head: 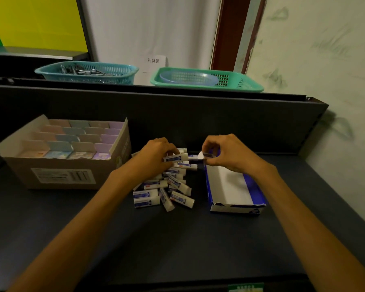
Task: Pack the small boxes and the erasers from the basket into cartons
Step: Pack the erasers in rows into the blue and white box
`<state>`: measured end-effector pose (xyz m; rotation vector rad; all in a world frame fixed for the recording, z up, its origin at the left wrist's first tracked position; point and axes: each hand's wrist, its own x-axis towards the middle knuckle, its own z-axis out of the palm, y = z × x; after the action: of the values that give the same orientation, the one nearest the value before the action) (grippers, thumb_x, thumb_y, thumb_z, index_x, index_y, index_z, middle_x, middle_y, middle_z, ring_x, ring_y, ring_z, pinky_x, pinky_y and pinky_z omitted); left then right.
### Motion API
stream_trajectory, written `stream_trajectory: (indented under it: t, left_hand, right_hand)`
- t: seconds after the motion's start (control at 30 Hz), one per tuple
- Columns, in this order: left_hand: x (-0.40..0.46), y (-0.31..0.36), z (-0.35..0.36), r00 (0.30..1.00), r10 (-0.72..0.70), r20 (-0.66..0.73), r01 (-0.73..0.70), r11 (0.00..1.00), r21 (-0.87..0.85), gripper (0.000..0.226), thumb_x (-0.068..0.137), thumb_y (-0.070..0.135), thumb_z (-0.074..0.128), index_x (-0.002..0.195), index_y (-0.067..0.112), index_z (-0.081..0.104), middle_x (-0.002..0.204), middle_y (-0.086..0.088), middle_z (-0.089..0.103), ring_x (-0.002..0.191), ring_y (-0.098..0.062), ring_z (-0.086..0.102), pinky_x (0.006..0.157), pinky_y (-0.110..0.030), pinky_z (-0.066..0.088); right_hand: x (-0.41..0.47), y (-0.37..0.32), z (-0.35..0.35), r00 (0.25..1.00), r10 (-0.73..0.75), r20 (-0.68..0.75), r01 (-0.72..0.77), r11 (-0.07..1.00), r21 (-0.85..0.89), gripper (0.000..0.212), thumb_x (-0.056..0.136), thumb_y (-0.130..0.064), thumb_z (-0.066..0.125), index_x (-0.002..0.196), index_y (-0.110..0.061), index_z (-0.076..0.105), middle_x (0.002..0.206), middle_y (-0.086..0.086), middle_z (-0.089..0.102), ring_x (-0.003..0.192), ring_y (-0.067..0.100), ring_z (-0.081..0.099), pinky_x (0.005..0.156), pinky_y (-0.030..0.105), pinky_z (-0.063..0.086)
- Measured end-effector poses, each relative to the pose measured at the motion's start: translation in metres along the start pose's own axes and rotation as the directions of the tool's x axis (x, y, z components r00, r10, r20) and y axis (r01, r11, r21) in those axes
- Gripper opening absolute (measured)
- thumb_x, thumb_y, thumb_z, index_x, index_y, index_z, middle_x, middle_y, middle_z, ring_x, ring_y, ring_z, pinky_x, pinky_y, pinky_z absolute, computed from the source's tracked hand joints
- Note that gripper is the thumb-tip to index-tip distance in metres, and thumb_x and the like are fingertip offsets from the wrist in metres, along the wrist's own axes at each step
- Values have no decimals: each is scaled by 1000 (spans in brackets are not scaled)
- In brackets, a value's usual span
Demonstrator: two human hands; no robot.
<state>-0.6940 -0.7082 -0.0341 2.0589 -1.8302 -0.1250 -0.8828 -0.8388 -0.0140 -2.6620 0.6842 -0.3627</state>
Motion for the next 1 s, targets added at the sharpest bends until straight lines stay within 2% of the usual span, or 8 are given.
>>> stream_trajectory:
  t: [0.1,0.2,0.3,0.47,0.63,0.73,0.87,1.0]
  left_hand:
    - [6,5,3,1000,8,-6,-9,1000,-13,34,85,20,64,119,23,58,119,1,47,103,-12,48,91,-32,47]
    - [13,13,6,999,35,-20,-36,998,-43,31,84,18,65,113,26,58,112,6,53,94,-6,46,86,-24,43]
    - [20,23,7,998,33,-49,-39,992,-124,30,81,15,69,108,26,58,102,9,57,90,-3,50,83,-22,44]
    - [31,39,11,996,-4,-88,-20,962,-271,31,76,15,74,100,25,55,92,13,55,77,1,54,66,-12,43]
    - [43,52,20,997,-53,-57,27,919,-393,35,72,18,77,97,24,53,87,8,61,73,-4,64,58,-15,49]
    - [48,59,25,998,-51,-35,30,890,-454,35,73,17,75,99,24,53,89,5,64,76,-6,66,63,-18,54]
    - [54,65,28,999,-29,-20,17,900,-436,29,75,16,74,95,29,57,91,9,63,81,-1,64,64,-15,51]
    - [60,65,30,999,-14,35,27,908,-419,27,78,16,71,95,32,58,92,13,62,83,2,62,66,-13,48]
  right_hand:
    - [-4,13,-3,999,42,-25,-42,999,13,26,78,-21,76,97,-27,59,92,-9,61,79,6,59,75,25,53]
    - [-10,24,-8,996,77,-34,-75,996,54,27,79,-18,75,96,-27,57,90,-11,58,74,5,58,68,17,48]
    - [-16,33,-12,993,105,-45,-100,991,93,28,78,-18,76,98,-24,57,87,-13,57,71,5,58,62,12,46]
    - [-24,49,-21,993,119,-24,-116,987,113,32,79,-24,75,108,-20,61,86,-18,52,73,-1,55,60,4,43]
    - [-30,63,-25,991,132,-8,-130,983,128,31,79,-25,75,107,-20,62,85,-20,51,75,-6,52,60,8,39]
    - [-31,71,-26,991,130,9,-130,978,163,26,78,-25,75,100,-22,61,87,-17,55,75,-4,56,61,8,42]
    - [-30,82,-27,990,144,6,-138,934,329,22,77,-20,76,92,-22,60,95,-5,64,84,13,68,65,17,55]
    - [-29,92,-31,990,139,8,-131,907,401,29,74,-15,78,95,-23,59,102,-3,62,90,12,67,72,22,56]
